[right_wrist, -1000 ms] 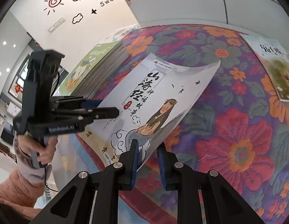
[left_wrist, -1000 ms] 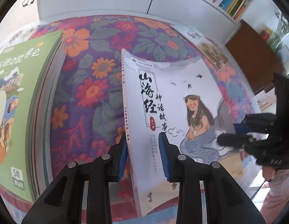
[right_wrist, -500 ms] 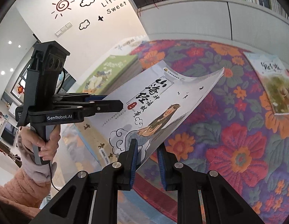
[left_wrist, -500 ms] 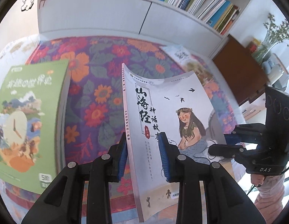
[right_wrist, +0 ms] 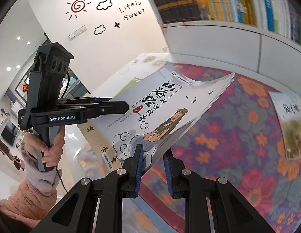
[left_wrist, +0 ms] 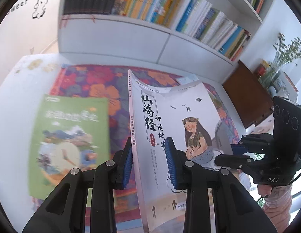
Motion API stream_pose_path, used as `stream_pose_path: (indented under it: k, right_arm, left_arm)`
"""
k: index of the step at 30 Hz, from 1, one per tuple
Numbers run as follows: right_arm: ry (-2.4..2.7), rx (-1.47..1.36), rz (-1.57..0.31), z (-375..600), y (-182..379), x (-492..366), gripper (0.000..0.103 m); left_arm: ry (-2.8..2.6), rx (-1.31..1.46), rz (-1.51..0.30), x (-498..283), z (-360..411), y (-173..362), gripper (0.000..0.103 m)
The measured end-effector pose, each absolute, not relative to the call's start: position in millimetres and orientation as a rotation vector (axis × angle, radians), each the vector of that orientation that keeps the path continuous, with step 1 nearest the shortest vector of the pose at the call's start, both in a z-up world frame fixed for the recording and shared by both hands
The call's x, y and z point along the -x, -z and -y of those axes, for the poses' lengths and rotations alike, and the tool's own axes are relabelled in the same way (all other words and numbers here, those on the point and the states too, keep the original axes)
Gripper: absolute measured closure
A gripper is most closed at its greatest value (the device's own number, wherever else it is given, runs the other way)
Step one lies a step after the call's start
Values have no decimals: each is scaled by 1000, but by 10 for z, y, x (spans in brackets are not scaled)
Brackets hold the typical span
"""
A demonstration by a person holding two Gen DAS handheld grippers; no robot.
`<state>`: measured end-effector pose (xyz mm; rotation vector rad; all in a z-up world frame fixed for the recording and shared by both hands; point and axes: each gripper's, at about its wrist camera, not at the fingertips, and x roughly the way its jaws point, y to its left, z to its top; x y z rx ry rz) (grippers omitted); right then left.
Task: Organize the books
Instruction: 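Lower the mermaid book onto the green book with both grippers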
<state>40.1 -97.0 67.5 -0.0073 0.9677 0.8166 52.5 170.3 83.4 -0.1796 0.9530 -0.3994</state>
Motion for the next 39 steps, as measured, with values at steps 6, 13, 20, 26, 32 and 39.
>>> stream_pose_path:
  k: [6,13,20,26,32,39]
  right_arm:
    - [-867,15,-967,483,-786,-539,83]
    - [-932,18,-997,-149,-630,-702,82]
    - [-944,36,-1050,-580,-276,-877,82]
    - [-921,41,-1109,-675,-50,-959,82]
    - [-879,53,-1151,-726,151,-999,82]
    - [-863,19,-1195,-710,268,-1045,82]
  left_arm:
    - [355,186,-925,-534,-2188,-961,74]
    - [292,189,-947,-618,-2723,-823,74]
    - [273,250,-988,-727,-3107,-480,74]
    - [270,262,-1045,-769,-3167,-175,74]
    - [235,213,-1054,-721,-3162,15,74]
    - [200,158,-1055,-684,-3152,-9,72]
